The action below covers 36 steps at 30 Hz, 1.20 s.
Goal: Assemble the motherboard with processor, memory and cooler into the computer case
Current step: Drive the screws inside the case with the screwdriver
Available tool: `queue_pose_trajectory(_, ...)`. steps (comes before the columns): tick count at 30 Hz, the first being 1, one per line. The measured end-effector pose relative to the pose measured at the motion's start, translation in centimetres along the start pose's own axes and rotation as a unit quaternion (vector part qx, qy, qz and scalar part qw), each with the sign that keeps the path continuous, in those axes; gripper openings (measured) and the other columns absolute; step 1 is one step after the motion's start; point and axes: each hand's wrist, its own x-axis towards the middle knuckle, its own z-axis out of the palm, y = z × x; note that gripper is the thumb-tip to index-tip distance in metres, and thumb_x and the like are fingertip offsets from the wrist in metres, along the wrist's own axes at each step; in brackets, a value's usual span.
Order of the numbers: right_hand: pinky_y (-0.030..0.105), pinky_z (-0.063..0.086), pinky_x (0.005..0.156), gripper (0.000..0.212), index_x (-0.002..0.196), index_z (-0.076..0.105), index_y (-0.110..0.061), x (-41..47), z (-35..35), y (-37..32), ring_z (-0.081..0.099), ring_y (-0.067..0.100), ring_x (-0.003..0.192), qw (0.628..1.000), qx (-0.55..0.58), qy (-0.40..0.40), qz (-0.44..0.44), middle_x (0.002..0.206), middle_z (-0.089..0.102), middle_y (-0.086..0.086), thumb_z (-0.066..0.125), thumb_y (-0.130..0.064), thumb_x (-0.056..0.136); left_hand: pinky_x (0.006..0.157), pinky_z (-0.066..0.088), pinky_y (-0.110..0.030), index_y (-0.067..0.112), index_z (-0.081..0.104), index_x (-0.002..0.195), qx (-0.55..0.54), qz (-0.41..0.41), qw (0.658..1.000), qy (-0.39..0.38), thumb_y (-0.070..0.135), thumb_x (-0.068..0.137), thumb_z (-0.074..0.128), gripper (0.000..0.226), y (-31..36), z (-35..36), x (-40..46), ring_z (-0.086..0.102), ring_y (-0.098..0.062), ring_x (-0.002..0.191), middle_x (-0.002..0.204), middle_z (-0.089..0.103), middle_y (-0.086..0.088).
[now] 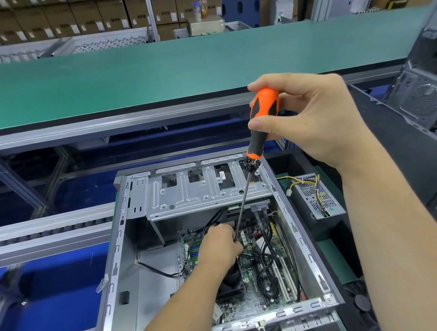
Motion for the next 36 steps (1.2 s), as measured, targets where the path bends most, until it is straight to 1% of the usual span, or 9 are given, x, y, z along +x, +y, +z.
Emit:
queue_pose_trajectory(3,0.046,0.062,0.078,0.039,0.113,0.068,-0.023,0.04,0.1,0.0,0.066,0.039,0.085,1.0,-0.008,-0.005,-0.003,0.096,0.069,0.017,0.083,-0.011,0.08,0.052,0.035,-0.027,0.014,0.04,0.06,0.001,0.0,1.0,0.001,0.011,0.081,0.061,0.03,-0.04,0.01,0.06,0.037,-0.021,0.055,0.063,0.046,-0.003)
queue_pose_trajectory(9,0.047,0.062,0.078,0.039,0.113,0.068,-0.026,0.17,0.01,0.01,0.065,0.041,0.086,1.0,-0.006,-0.005,-0.002,0.097,0.069,0.017,0.083,-0.014,0.079,0.051,0.033,-0.028,0.015,0.037,0.059,0.016,0.003,1.0,-0.002,0.009,0.08,0.06,0.032,0.09,-0.06,0.11,0.031,-0.017,0.051,0.058,0.038,-0.001)
queue_pose_trajectory(16,0.043,0.063,0.074,0.039,0.111,0.069,-0.029,0.26,0.15,0.17,0.064,0.043,0.085,1.0,0.007,-0.001,0.001,0.096,0.069,0.019,0.083,-0.017,0.077,0.053,0.035,-0.029,0.015,0.037,0.059,0.026,0.008,1.0,0.003,0.008,0.081,0.06,0.032,0.1,0.0,0.15,0.037,-0.02,0.053,0.059,0.041,-0.002)
queue_pose_trajectory(22,0.038,0.064,0.07,0.04,0.113,0.069,-0.024,0.3,0.17,0.22,0.065,0.04,0.083,1.0,0.004,-0.003,0.0,0.095,0.068,0.018,0.084,-0.01,0.078,0.053,0.036,-0.03,0.014,0.038,0.06,0.029,0.004,1.0,-0.004,0.008,0.08,0.06,0.03,0.06,0.05,0.24,0.038,-0.023,0.056,0.061,0.043,-0.004)
queue_pose_trajectory(25,0.036,0.064,0.068,0.04,0.111,0.069,-0.026,0.31,0.26,0.18,0.065,0.04,0.082,1.0,0.007,0.001,0.001,0.095,0.068,0.02,0.083,-0.01,0.078,0.054,0.034,-0.03,0.013,0.038,0.06,0.026,0.002,1.0,-0.01,0.007,0.078,0.059,0.029,0.16,-0.02,0.24,0.036,-0.024,0.058,0.063,0.042,-0.005)
queue_pose_trajectory(28,0.037,0.064,0.071,0.04,0.112,0.069,-0.025,0.38,0.17,0.26,0.066,0.04,0.084,1.0,0.0,0.0,0.004,0.096,0.068,0.02,0.084,-0.009,0.079,0.053,0.029,-0.029,0.014,0.033,0.059,0.026,0.007,1.0,-0.01,0.006,0.079,0.059,0.034,0.16,-0.05,0.24,0.028,-0.022,0.055,0.058,0.031,-0.002)
queue_pose_trajectory(30,0.039,0.063,0.074,0.04,0.113,0.068,-0.024,0.38,0.16,0.27,0.066,0.039,0.085,1.0,-0.009,-0.003,0.004,0.096,0.069,0.019,0.084,-0.01,0.079,0.053,0.027,-0.029,0.014,0.031,0.059,0.025,0.012,1.0,-0.009,0.006,0.079,0.059,0.035,0.17,-0.09,0.21,0.026,-0.022,0.055,0.057,0.029,-0.002)
queue_pose_trajectory(33,0.041,0.063,0.077,0.039,0.114,0.068,-0.024,0.37,0.13,0.21,0.067,0.037,0.085,1.0,-0.014,-0.006,0.005,0.097,0.07,0.016,0.084,-0.012,0.08,0.052,0.026,-0.028,0.015,0.031,0.059,0.023,0.013,1.0,-0.006,0.006,0.079,0.059,0.036,0.19,-0.08,0.21,0.027,-0.022,0.055,0.057,0.029,-0.001)
queue_pose_trajectory(36,0.045,0.061,0.08,0.04,0.113,0.069,-0.025,0.49,0.15,0.14,0.068,0.038,0.086,1.0,-0.006,-0.016,0.008,0.098,0.071,0.016,0.084,-0.011,0.079,0.056,0.032,-0.03,0.015,0.033,0.058,0.024,0.011,1.0,-0.005,0.006,0.079,0.059,0.035,0.27,-0.08,0.21,0.033,-0.023,0.058,0.06,0.035,-0.002)
